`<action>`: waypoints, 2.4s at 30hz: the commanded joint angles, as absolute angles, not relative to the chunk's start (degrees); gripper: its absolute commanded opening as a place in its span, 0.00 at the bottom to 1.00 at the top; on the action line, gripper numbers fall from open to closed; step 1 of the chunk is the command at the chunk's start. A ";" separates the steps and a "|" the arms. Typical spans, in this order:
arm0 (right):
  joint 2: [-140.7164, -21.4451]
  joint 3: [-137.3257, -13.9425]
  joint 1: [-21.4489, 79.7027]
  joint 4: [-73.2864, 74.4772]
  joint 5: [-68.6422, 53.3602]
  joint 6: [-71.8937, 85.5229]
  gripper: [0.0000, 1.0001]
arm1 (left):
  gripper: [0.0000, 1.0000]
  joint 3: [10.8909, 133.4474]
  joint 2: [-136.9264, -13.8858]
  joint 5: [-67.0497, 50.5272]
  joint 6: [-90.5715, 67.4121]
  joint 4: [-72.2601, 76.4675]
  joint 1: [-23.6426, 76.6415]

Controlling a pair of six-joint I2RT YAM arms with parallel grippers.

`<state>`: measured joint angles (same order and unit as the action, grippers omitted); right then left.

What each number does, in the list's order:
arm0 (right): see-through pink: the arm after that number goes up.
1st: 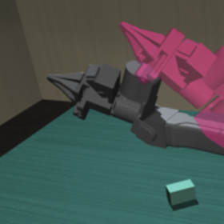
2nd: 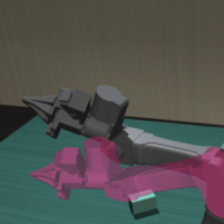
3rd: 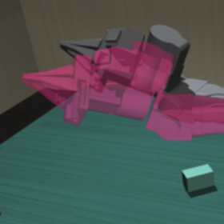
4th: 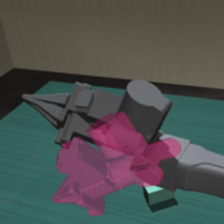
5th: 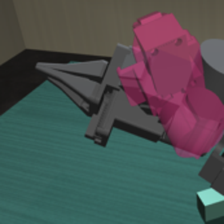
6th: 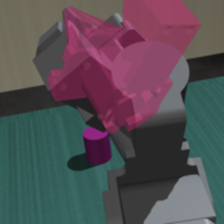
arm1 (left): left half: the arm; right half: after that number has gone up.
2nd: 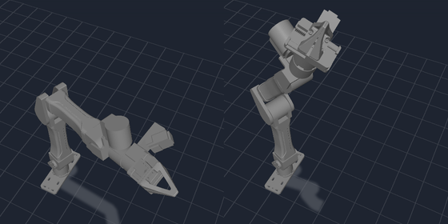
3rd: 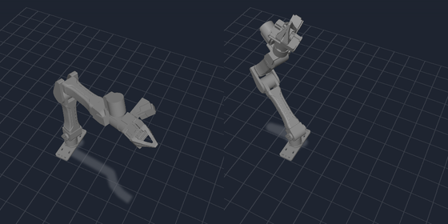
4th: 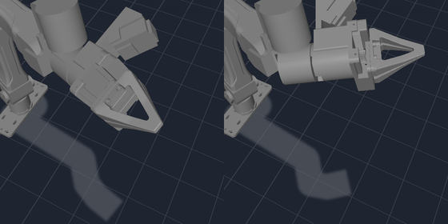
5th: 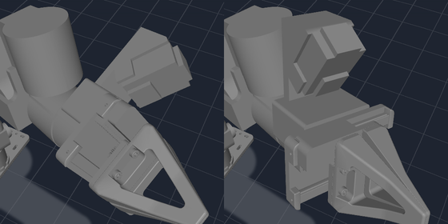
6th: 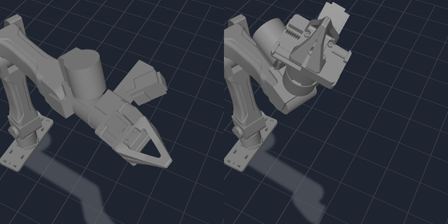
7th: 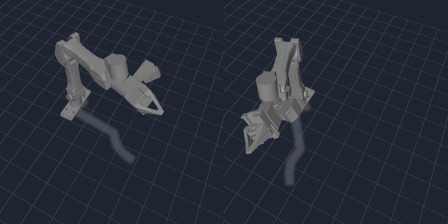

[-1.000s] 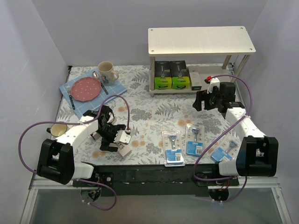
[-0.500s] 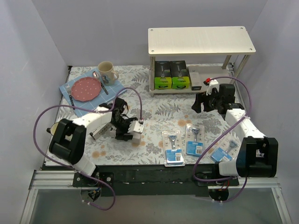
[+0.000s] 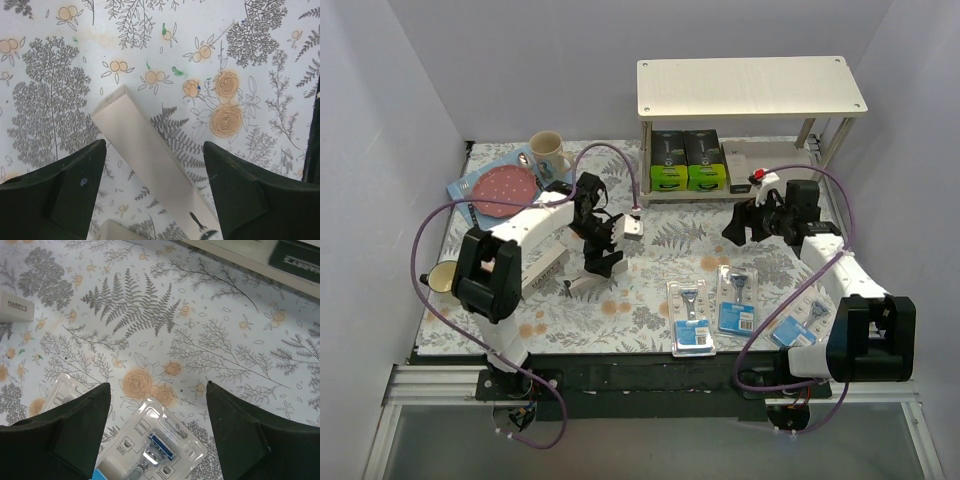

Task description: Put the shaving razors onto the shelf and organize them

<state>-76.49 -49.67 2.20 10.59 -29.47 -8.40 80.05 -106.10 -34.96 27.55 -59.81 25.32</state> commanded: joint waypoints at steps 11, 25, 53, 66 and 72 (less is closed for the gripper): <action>-81.47 -58.09 18.02 8.97 -32.87 -16.26 0.84 | 0.25 66.97 -84.89 -24.24 0.35 -51.02 26.19; -79.90 -56.16 18.37 7.73 -31.64 -15.64 0.84 | 0.00 64.95 -94.47 -18.47 0.26 -53.71 27.07; -99.56 -75.64 34.01 8.43 -32.87 -31.38 0.88 | 0.49 76.57 -93.09 -19.43 -8.96 -47.83 16.08; -98.09 -72.78 34.19 8.09 -31.29 -30.59 0.89 | 0.62 67.68 -96.75 -8.35 -9.76 -34.98 16.08; -94.92 -69.26 34.01 8.35 -29.88 -31.29 0.89 | 0.57 67.85 -100.37 -10.01 -6.95 -34.36 16.00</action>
